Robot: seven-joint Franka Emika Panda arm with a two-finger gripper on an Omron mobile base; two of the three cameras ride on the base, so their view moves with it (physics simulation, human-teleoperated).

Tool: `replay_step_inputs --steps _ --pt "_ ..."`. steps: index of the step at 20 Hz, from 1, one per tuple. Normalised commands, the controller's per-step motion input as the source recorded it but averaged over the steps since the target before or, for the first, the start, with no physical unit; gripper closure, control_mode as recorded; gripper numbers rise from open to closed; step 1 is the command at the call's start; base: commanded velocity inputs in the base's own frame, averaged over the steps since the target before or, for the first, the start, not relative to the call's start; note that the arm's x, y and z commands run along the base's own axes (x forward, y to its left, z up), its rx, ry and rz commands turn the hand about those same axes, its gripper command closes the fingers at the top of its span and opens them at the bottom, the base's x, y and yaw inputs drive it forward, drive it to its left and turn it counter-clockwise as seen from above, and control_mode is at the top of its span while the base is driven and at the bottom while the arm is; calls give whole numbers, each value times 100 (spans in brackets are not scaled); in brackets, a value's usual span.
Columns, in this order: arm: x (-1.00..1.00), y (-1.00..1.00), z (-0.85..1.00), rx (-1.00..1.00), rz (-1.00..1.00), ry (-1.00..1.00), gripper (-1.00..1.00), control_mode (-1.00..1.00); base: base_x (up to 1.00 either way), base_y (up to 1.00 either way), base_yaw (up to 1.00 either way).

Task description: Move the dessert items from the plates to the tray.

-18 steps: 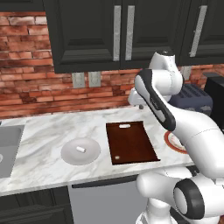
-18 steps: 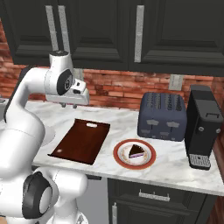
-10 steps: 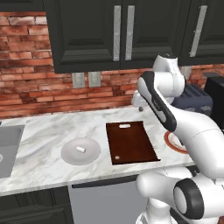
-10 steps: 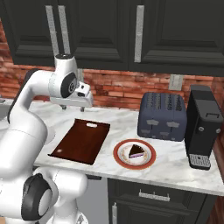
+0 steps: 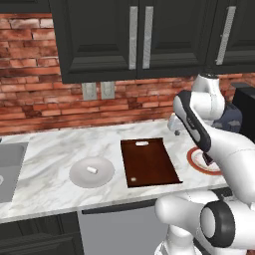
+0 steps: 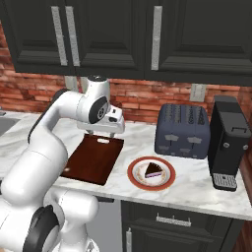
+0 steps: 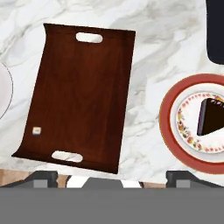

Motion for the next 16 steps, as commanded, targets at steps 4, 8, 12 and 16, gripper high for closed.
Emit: replay_step_inputs --steps 4,8,12,16 --pt "-3 -49 -21 0 -3 23 -100 -100 0 0 0" --pt "0 -33 -18 0 -8 23 -100 -100 0 0 0" --pt "0 -22 -14 0 -18 24 -100 -100 0 0 0" --pt "0 -34 -18 0 -15 22 -100 -100 0 0 0"
